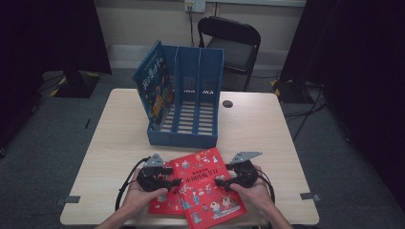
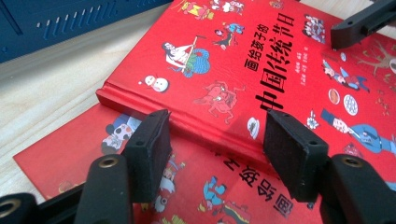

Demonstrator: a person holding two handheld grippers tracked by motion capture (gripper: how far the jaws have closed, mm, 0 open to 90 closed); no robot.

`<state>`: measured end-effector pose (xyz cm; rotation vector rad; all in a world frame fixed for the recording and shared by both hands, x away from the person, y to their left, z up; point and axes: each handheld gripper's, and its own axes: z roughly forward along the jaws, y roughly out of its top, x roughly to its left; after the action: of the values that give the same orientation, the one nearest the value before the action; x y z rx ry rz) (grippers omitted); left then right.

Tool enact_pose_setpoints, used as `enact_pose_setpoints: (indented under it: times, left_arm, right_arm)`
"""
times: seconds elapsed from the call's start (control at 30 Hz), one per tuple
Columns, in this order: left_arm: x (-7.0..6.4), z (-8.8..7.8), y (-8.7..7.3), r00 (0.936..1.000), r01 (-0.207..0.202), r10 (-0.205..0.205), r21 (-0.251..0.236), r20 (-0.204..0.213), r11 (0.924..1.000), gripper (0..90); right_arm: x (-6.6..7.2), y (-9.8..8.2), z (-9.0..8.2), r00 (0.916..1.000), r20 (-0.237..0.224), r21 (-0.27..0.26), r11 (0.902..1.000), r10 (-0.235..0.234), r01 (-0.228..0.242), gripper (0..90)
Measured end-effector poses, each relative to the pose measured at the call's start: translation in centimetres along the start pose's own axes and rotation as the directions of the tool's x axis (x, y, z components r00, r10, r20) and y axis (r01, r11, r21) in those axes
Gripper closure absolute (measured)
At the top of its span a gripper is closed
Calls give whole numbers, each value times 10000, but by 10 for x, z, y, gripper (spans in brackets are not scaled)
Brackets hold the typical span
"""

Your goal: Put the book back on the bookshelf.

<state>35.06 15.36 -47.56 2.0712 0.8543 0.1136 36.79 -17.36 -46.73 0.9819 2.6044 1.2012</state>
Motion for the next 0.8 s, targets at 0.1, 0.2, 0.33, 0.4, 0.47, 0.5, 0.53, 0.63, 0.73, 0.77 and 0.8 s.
enact_pose_setpoints:
  times: [0.1,0.2,0.33,0.4,0.47,0.5,0.53,0.63,0.73,0.77,0.8]
  left_arm:
    - [3,3,2,9999,26,-24,-110,151,9999,406]
    - [3,6,4,9999,105,-104,-211,43,9997,401]
    - [1,13,10,9999,-10,7,-179,-166,9998,358]
    - [2,16,12,9999,-9,5,-212,-167,9998,351]
    - [3,18,14,9999,-77,75,-207,-105,9998,339]
    - [4,19,14,9999,-120,118,-211,-79,9997,332]
    - [4,20,15,9999,-113,112,-211,-77,9997,325]
    - [4,20,15,9999,-77,75,-238,-84,9997,318]
    - [1,19,14,9999,-121,120,-143,-57,9998,312]
    - [-2,18,13,9999,-130,129,-126,-44,9998,307]
    - [-4,17,11,9999,-164,163,-115,-32,9998,302]
  right_arm:
    - [0,0,1,10000,37,-2,10000,30,-30,166]
    - [0,1,1,9998,160,30,10000,75,-75,150]
    - [1,0,-1,9995,305,163,9998,128,-133,129]
    - [2,-1,-3,9993,341,284,9995,125,-134,128]
    - [4,-3,-6,9995,314,326,9994,81,-91,132]
    - [4,-4,-7,9995,295,332,9994,100,-110,136]
    - [5,-5,-9,9996,280,359,9993,63,-73,143]
    - [6,-8,-11,9997,218,292,9995,79,-86,157]
    - [4,-8,-9,9995,254,157,9997,207,-211,147]
    - [3,-7,-8,9994,196,125,9995,273,-275,133]
    - [2,-7,-6,9992,206,132,9993,344,-347,125]
